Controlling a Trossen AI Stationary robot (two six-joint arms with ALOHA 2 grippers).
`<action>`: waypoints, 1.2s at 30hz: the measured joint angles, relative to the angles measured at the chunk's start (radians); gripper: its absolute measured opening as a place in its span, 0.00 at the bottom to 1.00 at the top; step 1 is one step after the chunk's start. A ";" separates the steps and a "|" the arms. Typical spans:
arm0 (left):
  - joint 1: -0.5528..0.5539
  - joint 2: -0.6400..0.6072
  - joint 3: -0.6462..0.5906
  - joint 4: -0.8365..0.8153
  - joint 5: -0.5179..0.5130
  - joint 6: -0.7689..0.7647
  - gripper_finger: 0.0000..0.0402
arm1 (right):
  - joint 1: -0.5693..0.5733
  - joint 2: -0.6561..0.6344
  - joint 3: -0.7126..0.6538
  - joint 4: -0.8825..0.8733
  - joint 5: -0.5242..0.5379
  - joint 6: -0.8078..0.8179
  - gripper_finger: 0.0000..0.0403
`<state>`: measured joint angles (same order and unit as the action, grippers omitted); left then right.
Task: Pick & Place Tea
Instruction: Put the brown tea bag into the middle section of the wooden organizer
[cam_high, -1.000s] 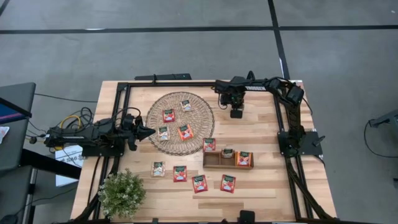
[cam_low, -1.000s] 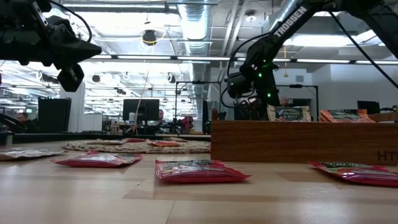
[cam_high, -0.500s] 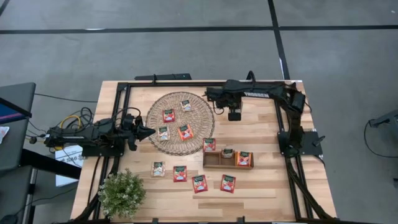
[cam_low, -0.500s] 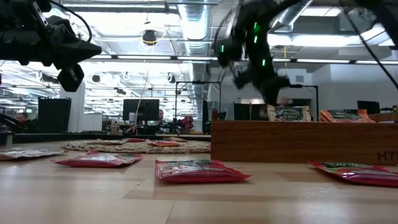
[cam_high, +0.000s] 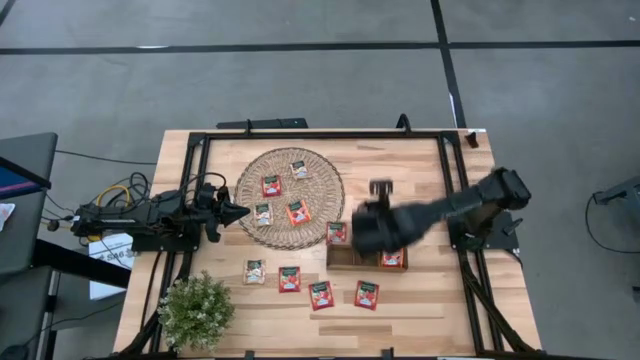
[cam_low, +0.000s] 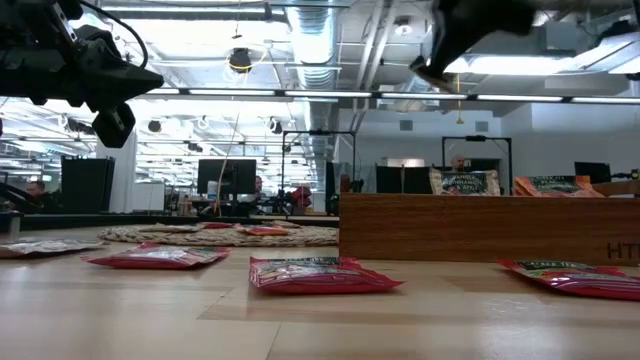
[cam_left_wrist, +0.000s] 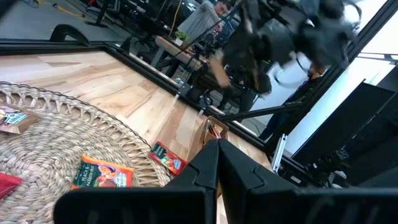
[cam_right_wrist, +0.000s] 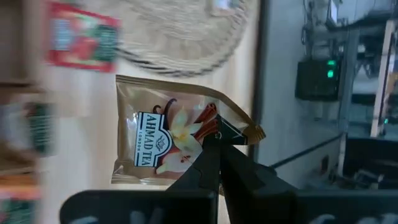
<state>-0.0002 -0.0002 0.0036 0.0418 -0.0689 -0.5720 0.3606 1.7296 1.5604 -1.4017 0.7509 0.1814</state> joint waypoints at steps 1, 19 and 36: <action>0.000 0.000 0.000 0.000 0.000 0.000 0.00 | 0.034 0.022 0.000 -0.010 0.000 0.034 0.00; 0.000 0.000 0.000 0.003 0.003 -0.001 0.00 | 0.191 0.386 0.157 -0.169 -0.019 0.479 0.00; 0.000 0.000 0.000 0.003 0.022 0.000 0.00 | 0.226 0.387 0.152 -0.169 -0.123 0.570 0.00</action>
<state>-0.0003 -0.0002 0.0032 0.0444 -0.0471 -0.5716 0.5870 2.1166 1.7120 -1.5711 0.6275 0.7518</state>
